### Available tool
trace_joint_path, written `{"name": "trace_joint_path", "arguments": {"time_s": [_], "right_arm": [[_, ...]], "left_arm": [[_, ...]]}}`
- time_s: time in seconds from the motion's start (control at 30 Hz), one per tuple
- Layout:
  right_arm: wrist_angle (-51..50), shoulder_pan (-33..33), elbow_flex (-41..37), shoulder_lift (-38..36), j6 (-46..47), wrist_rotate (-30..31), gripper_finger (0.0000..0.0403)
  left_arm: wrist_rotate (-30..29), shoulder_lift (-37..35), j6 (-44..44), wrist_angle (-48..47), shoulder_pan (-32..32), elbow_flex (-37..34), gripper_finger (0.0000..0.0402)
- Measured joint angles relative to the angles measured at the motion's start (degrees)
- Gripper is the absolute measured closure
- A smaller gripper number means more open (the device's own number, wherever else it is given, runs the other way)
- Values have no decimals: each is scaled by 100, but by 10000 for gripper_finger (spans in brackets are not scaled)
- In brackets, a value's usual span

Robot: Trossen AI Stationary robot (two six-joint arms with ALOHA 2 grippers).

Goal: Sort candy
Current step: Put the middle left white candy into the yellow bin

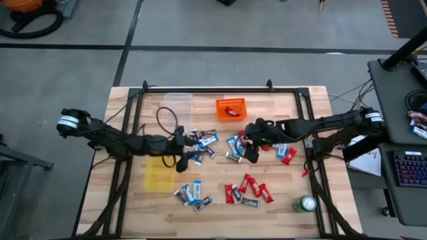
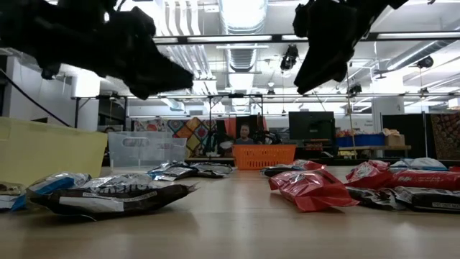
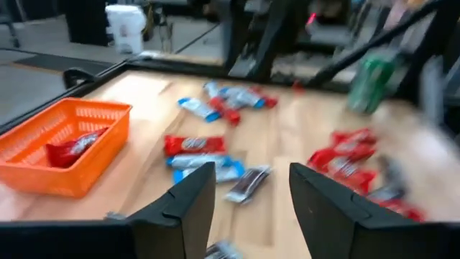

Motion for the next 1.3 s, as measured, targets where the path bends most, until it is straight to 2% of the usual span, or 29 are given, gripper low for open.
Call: {"name": "trace_joint_path", "arguments": {"time_s": [0.33,0.43,0.57,0.93,1.3], "right_arm": [[43,79,-2,-49,-3,53,241],[51,79,-7,-19,1,56,241],[47,79,-7,-16,1,54,241],[136,79,-24,-12,1,54,241],[166,79,-70,-10,1,54,241]], "left_arm": [[-582,1288,612,-941,166,1099,180],[-689,1625,629,-1316,284,1296,169],[-699,2031,622,-1342,399,1462,164],[-741,2669,543,-1682,697,1822,183],[-773,2718,204,-1944,837,1779,230]]}}
